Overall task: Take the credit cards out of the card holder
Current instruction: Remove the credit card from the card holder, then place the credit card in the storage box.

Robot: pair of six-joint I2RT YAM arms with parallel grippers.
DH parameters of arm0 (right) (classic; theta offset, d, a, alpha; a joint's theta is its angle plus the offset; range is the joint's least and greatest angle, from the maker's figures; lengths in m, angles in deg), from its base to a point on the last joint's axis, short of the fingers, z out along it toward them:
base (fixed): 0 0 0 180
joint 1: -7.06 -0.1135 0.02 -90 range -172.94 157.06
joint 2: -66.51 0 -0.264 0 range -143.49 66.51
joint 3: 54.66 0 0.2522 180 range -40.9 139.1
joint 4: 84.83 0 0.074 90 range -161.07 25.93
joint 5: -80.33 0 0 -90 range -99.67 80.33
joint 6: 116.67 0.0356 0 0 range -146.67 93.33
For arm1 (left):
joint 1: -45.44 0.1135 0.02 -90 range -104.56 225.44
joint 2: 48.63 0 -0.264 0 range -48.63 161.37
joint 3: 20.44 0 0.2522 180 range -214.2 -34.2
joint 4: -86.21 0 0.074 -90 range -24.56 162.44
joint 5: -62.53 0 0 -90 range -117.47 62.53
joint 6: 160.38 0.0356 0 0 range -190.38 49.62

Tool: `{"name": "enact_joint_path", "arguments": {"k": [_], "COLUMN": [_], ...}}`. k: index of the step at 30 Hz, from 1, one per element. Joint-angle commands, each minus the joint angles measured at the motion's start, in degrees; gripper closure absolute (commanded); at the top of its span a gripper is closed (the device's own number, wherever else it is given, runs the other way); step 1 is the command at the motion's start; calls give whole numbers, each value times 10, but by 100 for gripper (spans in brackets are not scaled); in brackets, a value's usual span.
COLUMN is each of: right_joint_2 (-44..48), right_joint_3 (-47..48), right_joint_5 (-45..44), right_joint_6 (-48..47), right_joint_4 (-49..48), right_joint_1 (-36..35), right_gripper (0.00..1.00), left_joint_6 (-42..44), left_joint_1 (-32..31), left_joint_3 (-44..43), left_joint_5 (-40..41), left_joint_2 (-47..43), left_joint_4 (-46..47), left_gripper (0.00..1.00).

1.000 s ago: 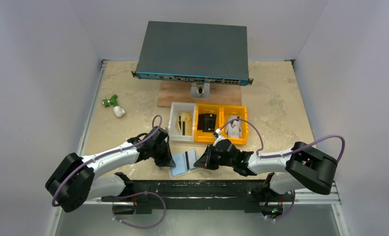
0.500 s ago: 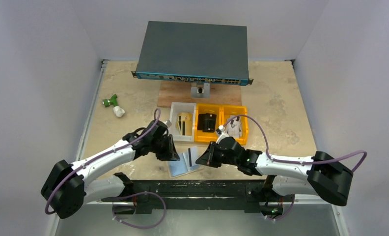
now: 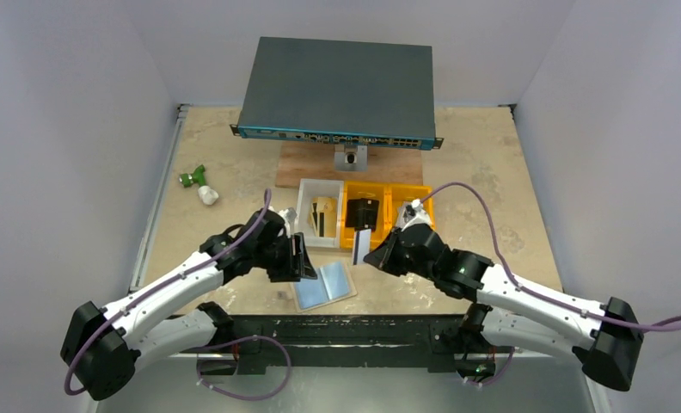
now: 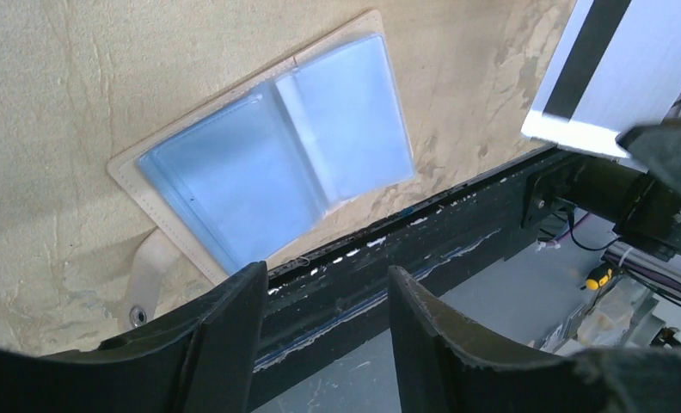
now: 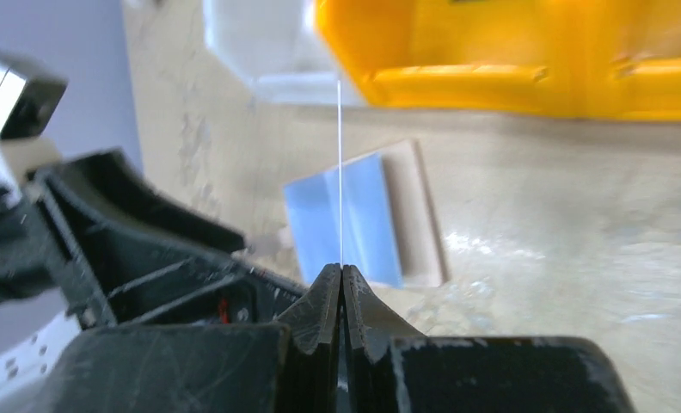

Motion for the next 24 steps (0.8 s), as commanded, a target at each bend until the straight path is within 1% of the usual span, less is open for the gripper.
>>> {"name": "enact_joint_path", "arguments": {"k": [1,5,10,12,16,20,24], "right_joint_2": [30,45,42,37,13,-17,-60], "right_joint_3": [47,63,76,76,69,58,60], "right_joint_5": [-86,-106,-111,-104,-70,-33,-8], "right_joint_6": [-31,-70,-123,-142,-176,-195,-205], "right_joint_4": [146,197,209,196,150,88,46], "right_joint_1": [50,119,198,229,268,287,298], "right_gripper": [100,100,100,100,100,100,100], "left_joint_6": [25,30,28,27,28,28,25], "left_joint_1": [2,2,2,2,2,2,2], "left_joint_3": [-31,-32,-26,-23,-20,-21,-19], "left_joint_5": [2,7,8,9,9,12,13], "left_joint_2": [-31,-45,-57,-62,-71,-76,-81], "left_joint_4": [-33,-49,-55,-58,-65,-72,-74], "left_gripper": [46,45,45,45,45,45,45]}}
